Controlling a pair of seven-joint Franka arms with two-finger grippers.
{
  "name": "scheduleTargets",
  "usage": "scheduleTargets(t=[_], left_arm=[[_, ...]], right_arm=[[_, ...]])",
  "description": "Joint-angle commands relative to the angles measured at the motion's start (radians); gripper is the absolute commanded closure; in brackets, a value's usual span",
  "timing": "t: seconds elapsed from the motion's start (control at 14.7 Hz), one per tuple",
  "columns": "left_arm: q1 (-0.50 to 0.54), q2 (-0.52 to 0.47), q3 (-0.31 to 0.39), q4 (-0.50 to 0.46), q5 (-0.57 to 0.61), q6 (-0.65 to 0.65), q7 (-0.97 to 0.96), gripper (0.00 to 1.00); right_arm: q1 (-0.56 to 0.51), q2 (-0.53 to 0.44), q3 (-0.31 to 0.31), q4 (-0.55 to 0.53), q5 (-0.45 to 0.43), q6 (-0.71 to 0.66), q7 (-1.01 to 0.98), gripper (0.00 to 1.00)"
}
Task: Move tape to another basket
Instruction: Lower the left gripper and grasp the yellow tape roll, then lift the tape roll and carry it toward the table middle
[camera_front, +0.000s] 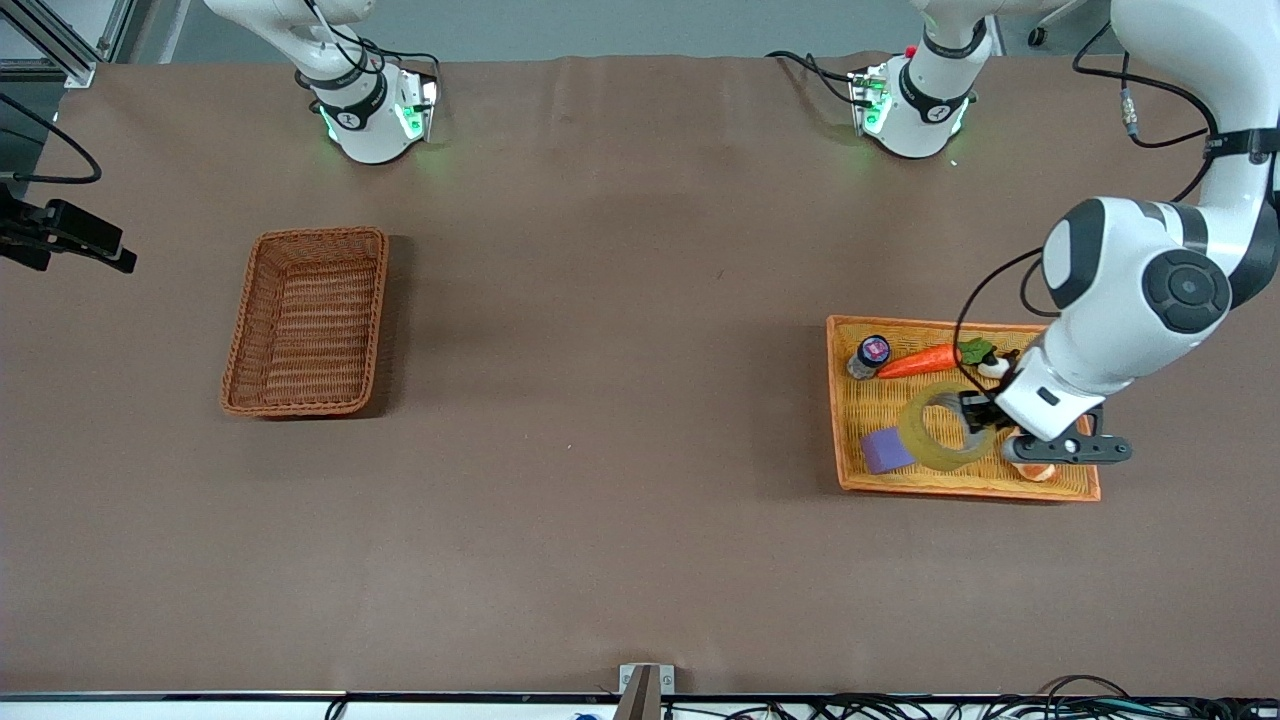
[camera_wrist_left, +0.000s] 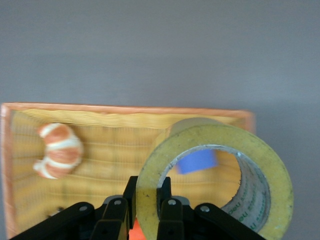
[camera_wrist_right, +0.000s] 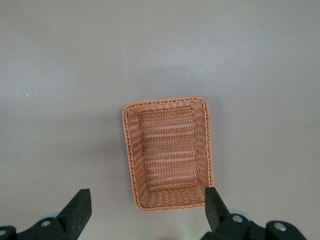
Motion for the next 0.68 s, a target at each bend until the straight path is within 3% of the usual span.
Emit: scheduleTargets(t=[0.0, 0.34, 0.61], left_arm=[[-0.092, 0.068, -0.035, 0.118, 0.011, -0.053, -0.165, 1.00], [-0.327, 0.173, -0.034, 0.221, 0.011, -0.053, -0.531, 1.00], [-0.508, 0.340, -0.023, 0.365, 0.011, -0.044, -0.757, 1.00]], right_arm=[[-0.012, -0.027, 0.000, -0.031, 0.019, 0.003, -0.017, 0.00], [-0.012, -0.027, -0.002, -0.031, 0.021, 0.003, -0.017, 0.00], [-0.012, -0.027, -0.002, -0.031, 0.019, 0.003, -0.017, 0.00]])
